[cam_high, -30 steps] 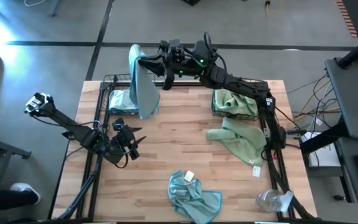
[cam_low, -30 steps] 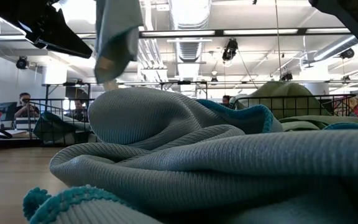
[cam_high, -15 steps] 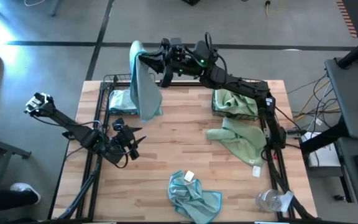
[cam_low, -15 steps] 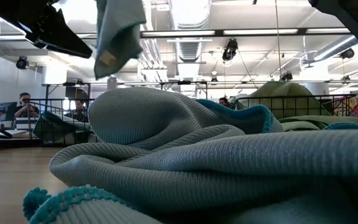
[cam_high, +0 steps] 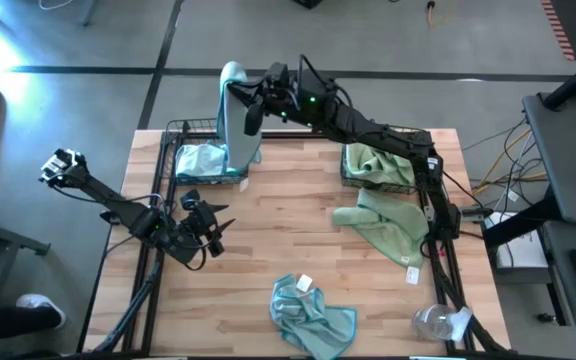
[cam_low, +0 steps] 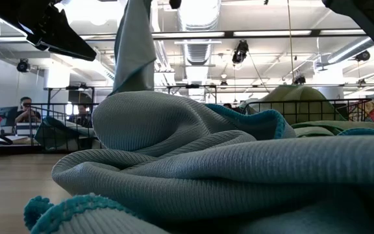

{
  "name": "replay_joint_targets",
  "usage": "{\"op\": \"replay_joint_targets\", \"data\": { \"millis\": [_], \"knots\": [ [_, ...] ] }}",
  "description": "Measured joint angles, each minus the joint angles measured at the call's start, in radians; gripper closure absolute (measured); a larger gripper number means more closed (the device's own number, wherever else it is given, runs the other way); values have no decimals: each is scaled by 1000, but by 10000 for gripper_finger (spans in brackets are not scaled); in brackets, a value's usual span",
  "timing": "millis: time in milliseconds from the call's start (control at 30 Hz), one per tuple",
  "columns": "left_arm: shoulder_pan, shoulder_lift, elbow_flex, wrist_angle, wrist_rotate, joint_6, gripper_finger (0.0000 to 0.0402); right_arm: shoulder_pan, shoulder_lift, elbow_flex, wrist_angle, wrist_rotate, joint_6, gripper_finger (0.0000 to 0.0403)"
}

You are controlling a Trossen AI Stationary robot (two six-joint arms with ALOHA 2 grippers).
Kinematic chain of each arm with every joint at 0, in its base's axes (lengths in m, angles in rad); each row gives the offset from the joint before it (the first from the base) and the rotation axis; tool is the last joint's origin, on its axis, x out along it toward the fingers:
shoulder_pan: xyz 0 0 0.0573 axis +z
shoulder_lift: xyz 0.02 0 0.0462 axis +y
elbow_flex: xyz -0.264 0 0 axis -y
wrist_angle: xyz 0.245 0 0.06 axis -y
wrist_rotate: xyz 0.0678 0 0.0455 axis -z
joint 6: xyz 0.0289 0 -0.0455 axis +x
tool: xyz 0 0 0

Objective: Sort microfiber towel by color & place in baskets
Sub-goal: Put the blue microfiber towel into the left wire basket

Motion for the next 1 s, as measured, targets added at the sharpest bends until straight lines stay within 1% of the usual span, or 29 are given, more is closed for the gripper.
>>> {"op": "replay_joint_targets", "data": {
  "millis": [233,567,800,1000],
  "knots": [
    [0,0,0,0,0,-3,224,12,0,-11,-94,-1,0,394],
    [0,0,0,0,0,-3,224,55,0,-37,-282,-15,0,394],
    [0,0,0,0,0,-3,224,100,0,-37,-316,-158,0,394],
    [0,0,0,0,0,-3,224,120,0,-36,-316,-157,-45,394]
  ]
}}
